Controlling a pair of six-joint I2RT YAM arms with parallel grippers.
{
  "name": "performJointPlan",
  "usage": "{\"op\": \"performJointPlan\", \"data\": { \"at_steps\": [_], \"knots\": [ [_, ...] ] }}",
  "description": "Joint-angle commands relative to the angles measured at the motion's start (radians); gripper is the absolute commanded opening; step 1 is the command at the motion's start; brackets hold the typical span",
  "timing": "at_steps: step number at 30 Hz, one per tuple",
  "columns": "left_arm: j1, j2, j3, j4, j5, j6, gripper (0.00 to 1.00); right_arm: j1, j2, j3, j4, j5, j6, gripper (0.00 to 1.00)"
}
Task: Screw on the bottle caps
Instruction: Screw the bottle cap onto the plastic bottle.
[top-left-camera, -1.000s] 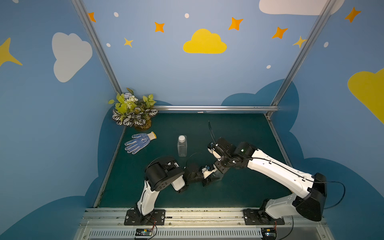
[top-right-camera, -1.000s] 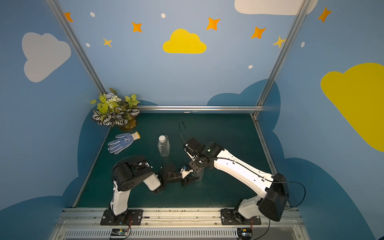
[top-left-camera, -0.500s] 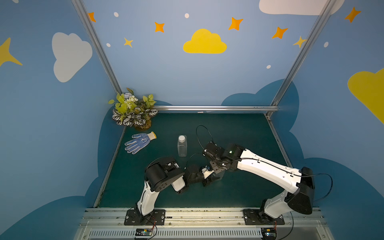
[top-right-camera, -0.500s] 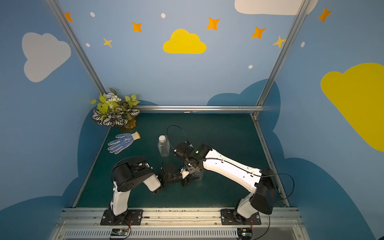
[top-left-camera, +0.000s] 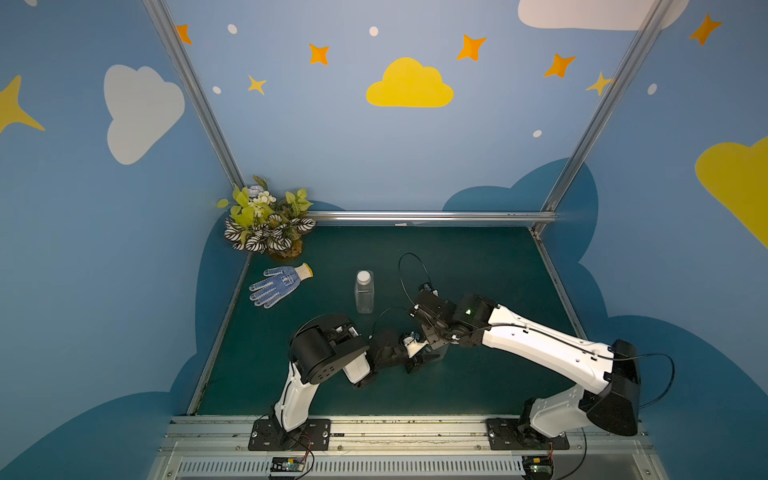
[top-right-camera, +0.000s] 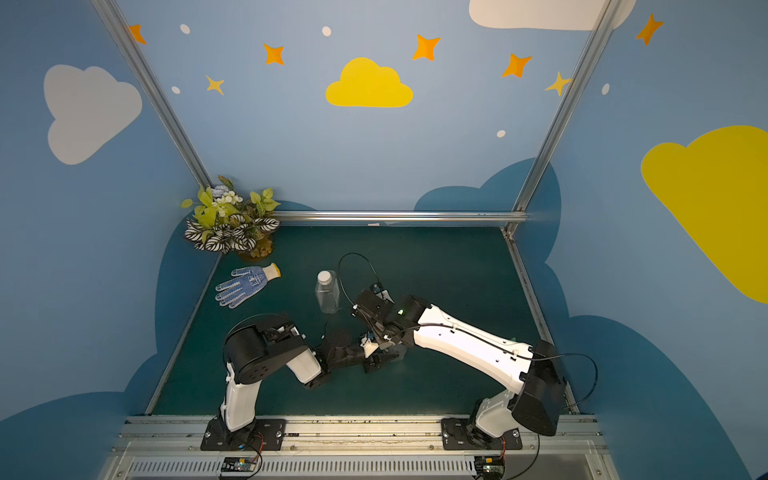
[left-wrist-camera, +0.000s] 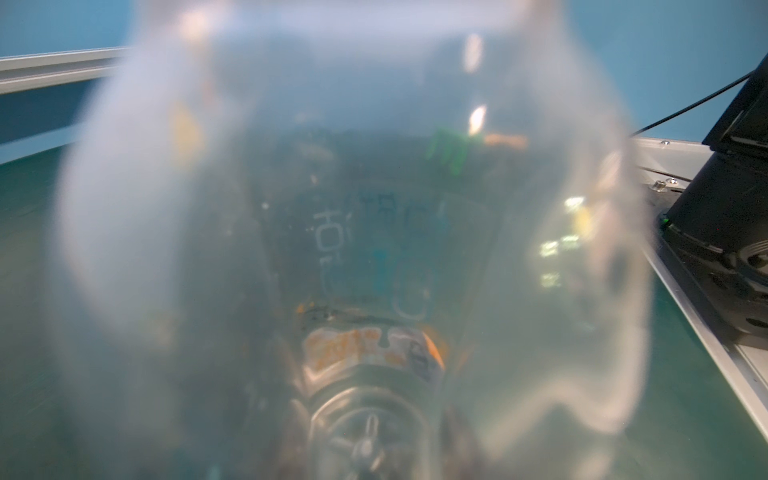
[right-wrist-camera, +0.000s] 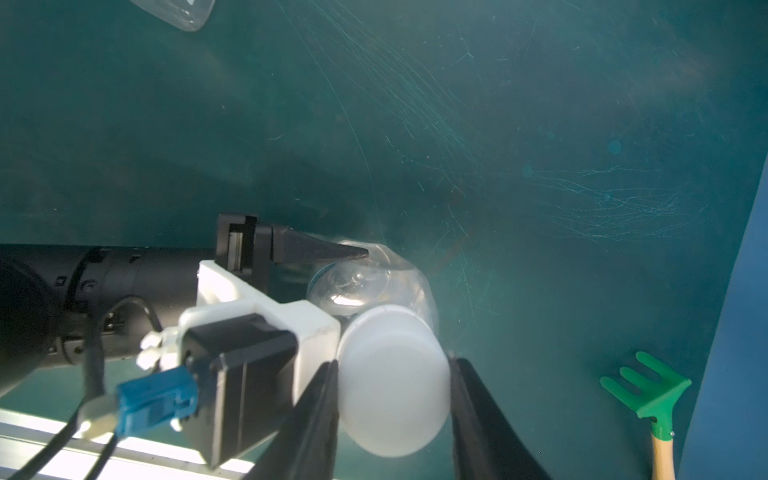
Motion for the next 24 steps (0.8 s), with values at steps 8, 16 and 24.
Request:
{"op": "performJointPlan", "data": {
  "at_steps": [8, 16, 24],
  "knots": [
    [0.001, -0.009, -0.016, 0.028, -0.013, 0.063, 0.49, -0.027, -0.016, -0.089, 0.065, -0.096, -0.043, 0.43],
    [0.003, -0.002, -0.016, 0.035, -0.006, 0.055, 0.49, -0.028, -0.05, -0.115, 0.083, -0.11, -0.066, 0.5],
    [0.017, 0.01, -0.022, 0.064, 0.04, 0.036, 0.49, -0.025, -0.094, -0.145, 0.106, -0.122, -0.104, 0.55]
  ]
}}
